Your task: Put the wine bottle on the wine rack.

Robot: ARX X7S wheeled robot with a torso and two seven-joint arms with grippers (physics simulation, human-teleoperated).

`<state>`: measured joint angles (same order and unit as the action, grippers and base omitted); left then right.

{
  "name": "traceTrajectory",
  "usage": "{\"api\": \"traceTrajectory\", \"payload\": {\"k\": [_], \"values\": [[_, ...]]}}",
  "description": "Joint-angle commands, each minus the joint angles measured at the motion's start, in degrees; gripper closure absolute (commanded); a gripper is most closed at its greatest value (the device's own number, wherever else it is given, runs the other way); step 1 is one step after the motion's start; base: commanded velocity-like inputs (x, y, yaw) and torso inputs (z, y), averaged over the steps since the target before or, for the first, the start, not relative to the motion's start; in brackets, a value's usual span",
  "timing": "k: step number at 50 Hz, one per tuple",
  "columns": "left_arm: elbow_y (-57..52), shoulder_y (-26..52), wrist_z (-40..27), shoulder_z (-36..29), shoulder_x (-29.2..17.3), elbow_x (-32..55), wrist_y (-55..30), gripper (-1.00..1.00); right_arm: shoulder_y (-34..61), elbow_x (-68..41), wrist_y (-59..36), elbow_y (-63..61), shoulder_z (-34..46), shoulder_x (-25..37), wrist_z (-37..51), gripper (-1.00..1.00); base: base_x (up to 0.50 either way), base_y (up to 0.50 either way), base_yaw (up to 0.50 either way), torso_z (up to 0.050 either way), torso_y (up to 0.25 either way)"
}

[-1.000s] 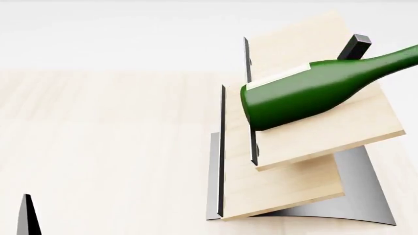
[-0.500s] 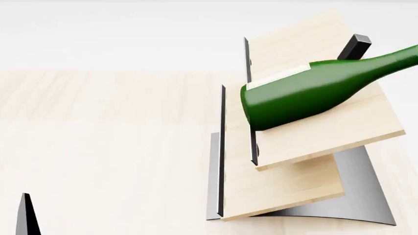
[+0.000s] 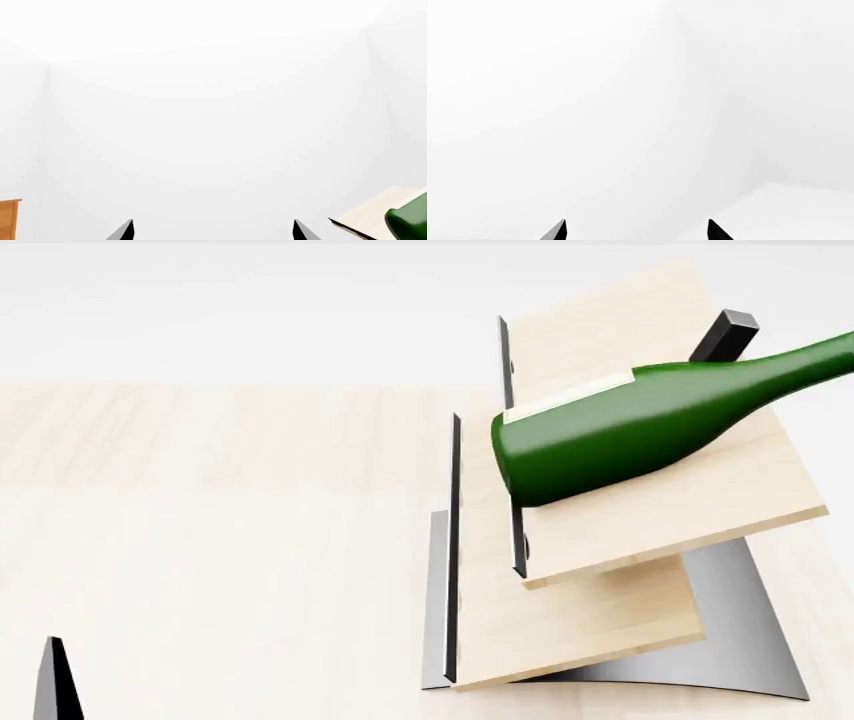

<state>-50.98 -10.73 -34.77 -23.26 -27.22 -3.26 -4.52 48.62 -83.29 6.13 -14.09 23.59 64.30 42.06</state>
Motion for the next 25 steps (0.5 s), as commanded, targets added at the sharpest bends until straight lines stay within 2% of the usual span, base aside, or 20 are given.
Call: {"api": "traceTrajectory", "payload": {"k": [1,9,19,24,25], "values": [[0.1,0.0,-0.1,-0.1,0.0,0.0,0.1,-1.00,2.3,8.4,-2.6,-3.7,2.3,1.5,3.6,-1.00,0.00,0.00,0.00,0.000,0.000],[0.2,0.1,-0.1,-0.1,-0.1,0.0,0.1,-1.00,1.8,12.6,-1.4,-8.1,1.2,4.2,6.8,-1.00,0.00,0.00,0.00,0.000,0.000],[0.3,0.1,-0.2,-0.2,-0.1,0.0,0.2,-1.00,-3.8,12.0,7.3,-15.1,-4.2,10.9,8.7,-1.00,0.00,0.00,0.00,0.000,0.000],[0.6,0.1,-0.2,-0.3,-0.1,-0.1,0.3,-1.00,-9.8,11.2,15.5,-19.0,-7.8,17.1,11.0,-1.00,0.00,0.00,0.00,0.000,0.000],[0.6,0.1,-0.2,-0.3,-0.1,-0.1,0.3,-1.00,-11.8,11.0,18.9,-20.3,-8.6,19.9,12.2,-1.00,0.00,0.00,0.00,0.000,0.000]]}}
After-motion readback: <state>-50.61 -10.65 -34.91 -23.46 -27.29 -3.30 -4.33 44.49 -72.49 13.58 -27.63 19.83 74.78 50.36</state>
